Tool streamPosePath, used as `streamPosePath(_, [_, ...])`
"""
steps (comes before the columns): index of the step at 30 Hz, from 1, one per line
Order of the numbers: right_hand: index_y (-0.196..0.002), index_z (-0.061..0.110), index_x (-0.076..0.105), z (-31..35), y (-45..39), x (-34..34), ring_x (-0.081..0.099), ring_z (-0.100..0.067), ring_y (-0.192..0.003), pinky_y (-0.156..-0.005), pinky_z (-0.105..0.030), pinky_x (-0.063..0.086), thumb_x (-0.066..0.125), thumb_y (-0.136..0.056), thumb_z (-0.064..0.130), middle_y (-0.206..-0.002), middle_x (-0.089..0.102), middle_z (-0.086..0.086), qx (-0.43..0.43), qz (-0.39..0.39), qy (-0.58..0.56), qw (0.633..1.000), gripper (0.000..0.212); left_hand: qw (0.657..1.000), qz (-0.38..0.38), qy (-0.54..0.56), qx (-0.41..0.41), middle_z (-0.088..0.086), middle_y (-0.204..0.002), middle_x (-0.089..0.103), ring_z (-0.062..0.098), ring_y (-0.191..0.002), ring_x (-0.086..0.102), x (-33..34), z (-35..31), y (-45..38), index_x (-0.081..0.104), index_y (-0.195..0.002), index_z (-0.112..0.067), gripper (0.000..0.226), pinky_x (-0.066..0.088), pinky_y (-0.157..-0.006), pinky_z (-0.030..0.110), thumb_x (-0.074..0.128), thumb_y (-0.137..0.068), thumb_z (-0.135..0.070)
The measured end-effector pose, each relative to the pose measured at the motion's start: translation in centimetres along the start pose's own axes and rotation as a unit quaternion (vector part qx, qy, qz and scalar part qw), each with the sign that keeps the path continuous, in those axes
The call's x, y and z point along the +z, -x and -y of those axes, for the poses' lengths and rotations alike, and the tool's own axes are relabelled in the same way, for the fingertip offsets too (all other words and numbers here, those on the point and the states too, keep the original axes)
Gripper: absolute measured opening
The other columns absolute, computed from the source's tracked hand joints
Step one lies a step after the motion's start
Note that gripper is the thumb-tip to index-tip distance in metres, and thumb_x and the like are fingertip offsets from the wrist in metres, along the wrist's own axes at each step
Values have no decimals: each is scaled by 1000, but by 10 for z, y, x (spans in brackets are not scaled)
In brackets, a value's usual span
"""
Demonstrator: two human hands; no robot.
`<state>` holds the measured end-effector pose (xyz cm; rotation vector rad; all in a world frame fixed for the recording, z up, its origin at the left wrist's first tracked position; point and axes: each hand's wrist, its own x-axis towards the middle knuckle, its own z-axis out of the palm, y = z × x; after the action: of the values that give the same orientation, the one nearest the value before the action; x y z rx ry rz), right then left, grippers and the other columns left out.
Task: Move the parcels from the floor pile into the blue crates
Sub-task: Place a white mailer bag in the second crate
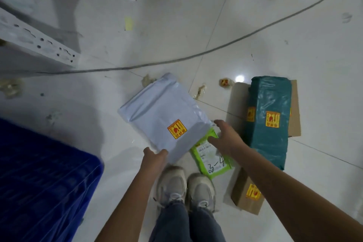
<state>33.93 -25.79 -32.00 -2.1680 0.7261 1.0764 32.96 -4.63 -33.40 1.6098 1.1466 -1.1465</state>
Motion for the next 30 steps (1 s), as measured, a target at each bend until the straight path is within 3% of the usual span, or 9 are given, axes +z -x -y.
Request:
streamPosePath(5, [-149,13,17,9,-60,12,41,-28,-130,-101,-41,41,61,-84,26,-148,35,-9,-34,21,45,998,79,996,37,76,22,14,-102,58,28,-83,53,6,0,-36,47,-121,-10,52,43,-73,33,64,-73,-21])
streamPosePath(7, [-150,14,13,10,-75,18,40,-30,-130,-100,-39,40,60,-84,27,-149,34,-10,-22,49,52,997,82,994,46,102,17,12,-103,60,32,-88,57,7,1,-43,48,-123,-12,48,43,-71,33,63,-78,-18])
streamPosePath(9, [-149,14,16,13,-82,23,40,-31,-130,-99,-38,41,64,-83,28,-148,33,-11,-9,69,32,997,83,991,47,128,-4,14,-108,62,36,-101,59,5,3,-45,45,-127,-16,43,47,-73,34,59,-87,-16])
streamPosePath(12, [-139,16,34,18,-81,24,48,-32,-118,-94,-42,48,73,-76,33,-136,35,-13,16,48,-39,998,76,985,55,164,-23,8,-90,60,32,-89,59,-2,3,-43,45,-123,-20,40,48,-76,36,61,-87,-17])
streamPosePath(18, [-114,15,55,33,-33,15,62,-22,-96,-82,-38,54,77,-68,49,-114,61,-6,45,61,-136,988,61,992,34,119,-5,10,-131,53,29,-110,56,-16,-4,-13,42,-132,-16,76,49,-82,36,77,-66,-28])
streamPosePath(21, [-106,13,57,47,7,5,65,-22,-90,-84,-43,56,75,-72,46,-104,67,-5,44,38,-171,984,51,992,-19,-91,88,12,-140,34,32,-125,43,-14,-19,26,26,-142,-18,106,44,-95,38,70,-49,-45])
streamPosePath(23, [-99,14,53,59,39,1,64,-21,-84,-78,-44,56,72,-75,43,-95,66,-4,15,-2,-130,991,43,967,2,-176,187,8,-147,24,28,-133,34,-7,-28,57,13,-148,-27,103,41,-102,40,72,-65,-43])
streamPosePath(26, [-84,19,41,77,90,-11,58,-21,-76,-64,-37,52,67,-75,44,-82,59,-1,-38,-99,-47,993,37,972,118,-24,201,-3,-149,29,18,-133,37,-1,-45,110,21,-146,-36,69,41,-103,36,58,-89,-23])
streamPosePath(30, [-89,24,40,103,156,-44,45,-16,-82,-61,-29,35,63,-76,45,-84,46,10,-125,-196,31,972,34,965,150,164,138,4,-128,59,23,-114,59,-26,-74,178,43,-136,-31,50,53,-87,40,57,-89,-18])
